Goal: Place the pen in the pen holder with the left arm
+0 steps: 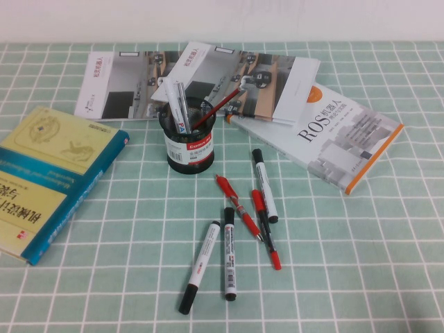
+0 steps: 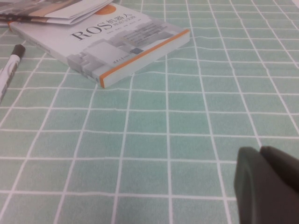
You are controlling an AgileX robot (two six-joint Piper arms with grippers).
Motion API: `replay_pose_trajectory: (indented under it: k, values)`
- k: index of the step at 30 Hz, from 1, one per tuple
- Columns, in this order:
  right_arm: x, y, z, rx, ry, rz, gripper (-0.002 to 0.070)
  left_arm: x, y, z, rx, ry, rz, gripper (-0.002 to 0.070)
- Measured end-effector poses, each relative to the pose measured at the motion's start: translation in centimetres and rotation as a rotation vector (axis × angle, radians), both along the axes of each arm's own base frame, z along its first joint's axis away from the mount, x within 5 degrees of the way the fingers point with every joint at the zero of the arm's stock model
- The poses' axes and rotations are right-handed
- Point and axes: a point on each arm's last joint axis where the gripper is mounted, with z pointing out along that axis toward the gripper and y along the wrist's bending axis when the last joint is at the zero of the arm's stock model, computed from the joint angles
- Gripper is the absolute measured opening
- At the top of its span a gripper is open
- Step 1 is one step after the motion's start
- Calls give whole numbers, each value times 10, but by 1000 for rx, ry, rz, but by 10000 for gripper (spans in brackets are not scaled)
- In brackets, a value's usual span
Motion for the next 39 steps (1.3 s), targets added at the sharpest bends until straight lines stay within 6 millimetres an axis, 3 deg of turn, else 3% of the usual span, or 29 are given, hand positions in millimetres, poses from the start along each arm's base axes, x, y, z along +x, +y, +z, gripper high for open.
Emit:
replay_pose_trajectory:
  k: [7,13,25,39]
  values:
    - [0,0,0,0,0,0,-20,-9,3,-31,-37,-53,15,0]
    - [0,0,0,0,0,0,-20,-9,2,-38,-54,-13,14,0]
    - [0,0,0,0,0,0,-20,-12,3,-67,-31,304,27,0]
    - [0,0,0,0,0,0,-20,-13,3,-68,-21,326,30,0]
